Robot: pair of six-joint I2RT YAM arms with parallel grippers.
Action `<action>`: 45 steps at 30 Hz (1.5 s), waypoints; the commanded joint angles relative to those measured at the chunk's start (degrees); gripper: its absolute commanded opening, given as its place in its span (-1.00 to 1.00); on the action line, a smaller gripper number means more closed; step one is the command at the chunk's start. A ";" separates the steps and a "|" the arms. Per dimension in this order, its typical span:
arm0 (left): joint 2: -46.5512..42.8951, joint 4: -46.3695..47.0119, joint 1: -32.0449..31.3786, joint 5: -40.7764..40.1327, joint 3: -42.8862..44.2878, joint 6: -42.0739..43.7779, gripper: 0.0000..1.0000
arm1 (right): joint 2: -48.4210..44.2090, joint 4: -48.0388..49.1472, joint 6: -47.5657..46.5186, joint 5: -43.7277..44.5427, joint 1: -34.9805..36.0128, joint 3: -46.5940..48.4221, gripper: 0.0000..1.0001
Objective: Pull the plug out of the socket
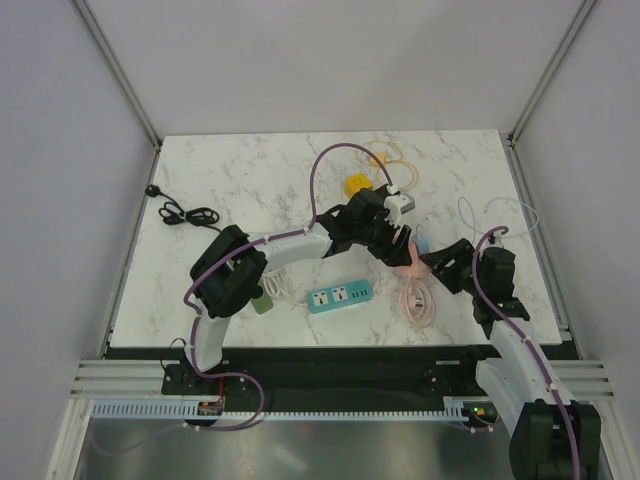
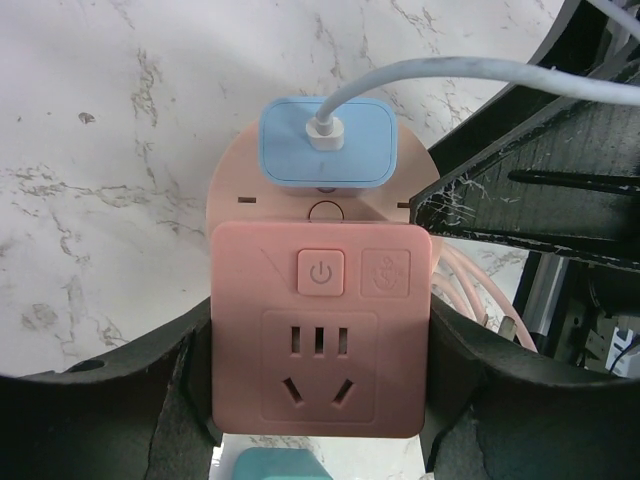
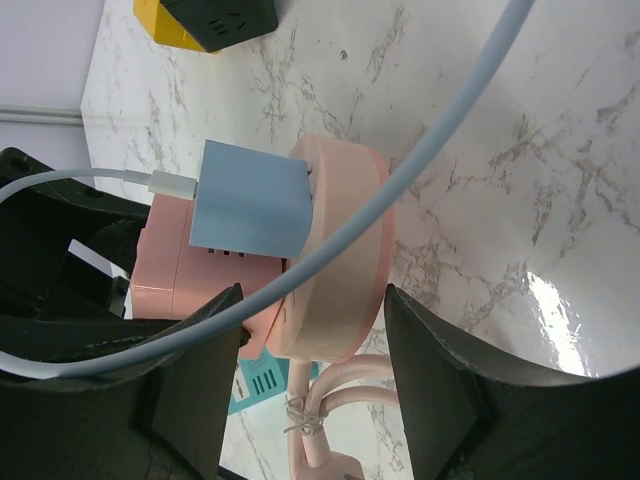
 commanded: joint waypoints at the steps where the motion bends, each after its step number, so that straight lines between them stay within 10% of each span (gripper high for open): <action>1: -5.92 5.10 -0.02 4.34 1.40 -3.57 -0.95 | -1.15 4.65 1.46 -1.41 -0.57 -1.46 0.31; 15: -7.24 8.09 -0.02 7.06 0.35 -7.09 -0.96 | -4.58 10.72 4.80 -2.65 -1.28 -6.47 0.15; 20: -7.68 10.37 -0.02 7.85 -0.98 -8.93 -0.95 | -5.46 11.34 4.98 -2.56 -1.45 -7.26 -0.32; 23: -7.94 12.04 -0.02 8.03 -1.85 -10.07 -0.95 | -5.55 10.55 4.54 -2.21 -1.54 -7.61 -1.00; 34: -11.81 8.37 -6.25 -6.13 -0.46 3.63 -0.95 | -4.94 -6.15 -3.27 7.64 -1.45 -3.22 -1.00; 45: -12.77 14.59 -0.64 3.18 -2.47 -12.24 -0.95 | -5.20 -8.52 -3.90 9.75 -1.54 -3.83 -1.00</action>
